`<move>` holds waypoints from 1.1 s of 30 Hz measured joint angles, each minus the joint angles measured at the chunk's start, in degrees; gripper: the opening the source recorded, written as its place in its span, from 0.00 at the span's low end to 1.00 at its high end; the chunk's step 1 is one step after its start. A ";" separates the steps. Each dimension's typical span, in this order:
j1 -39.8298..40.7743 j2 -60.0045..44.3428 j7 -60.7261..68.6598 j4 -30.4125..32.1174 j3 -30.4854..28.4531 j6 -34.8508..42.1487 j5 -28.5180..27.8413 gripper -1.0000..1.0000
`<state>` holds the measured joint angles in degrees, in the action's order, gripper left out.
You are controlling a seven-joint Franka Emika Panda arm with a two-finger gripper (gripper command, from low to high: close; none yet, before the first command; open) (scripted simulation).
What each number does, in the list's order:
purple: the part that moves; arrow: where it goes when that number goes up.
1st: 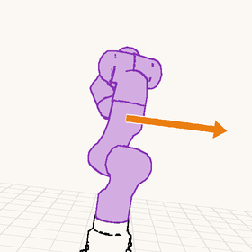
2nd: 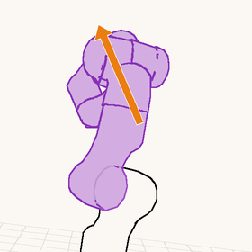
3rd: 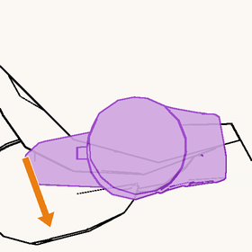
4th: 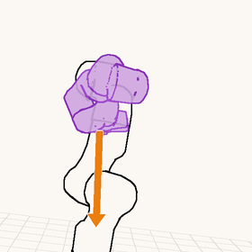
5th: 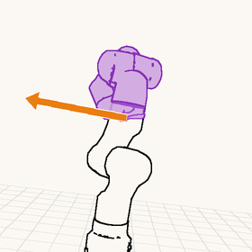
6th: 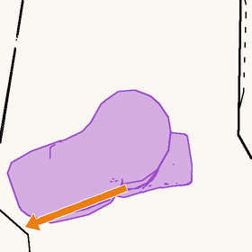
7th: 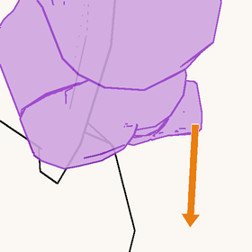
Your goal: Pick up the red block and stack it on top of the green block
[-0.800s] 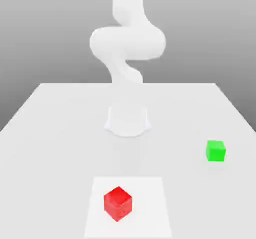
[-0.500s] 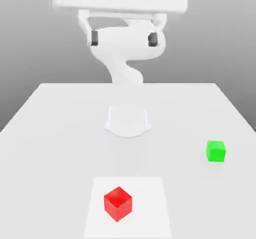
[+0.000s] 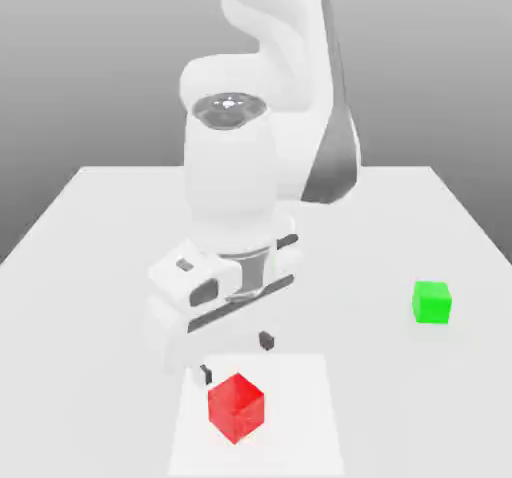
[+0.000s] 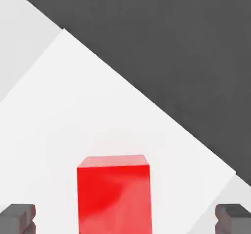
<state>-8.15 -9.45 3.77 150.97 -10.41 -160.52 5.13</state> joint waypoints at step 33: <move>-35.56 20.45 9.17 14.36 24.11 6.10 1.32 0.00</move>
<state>-43.72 11.00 12.94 165.33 13.70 -154.42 6.45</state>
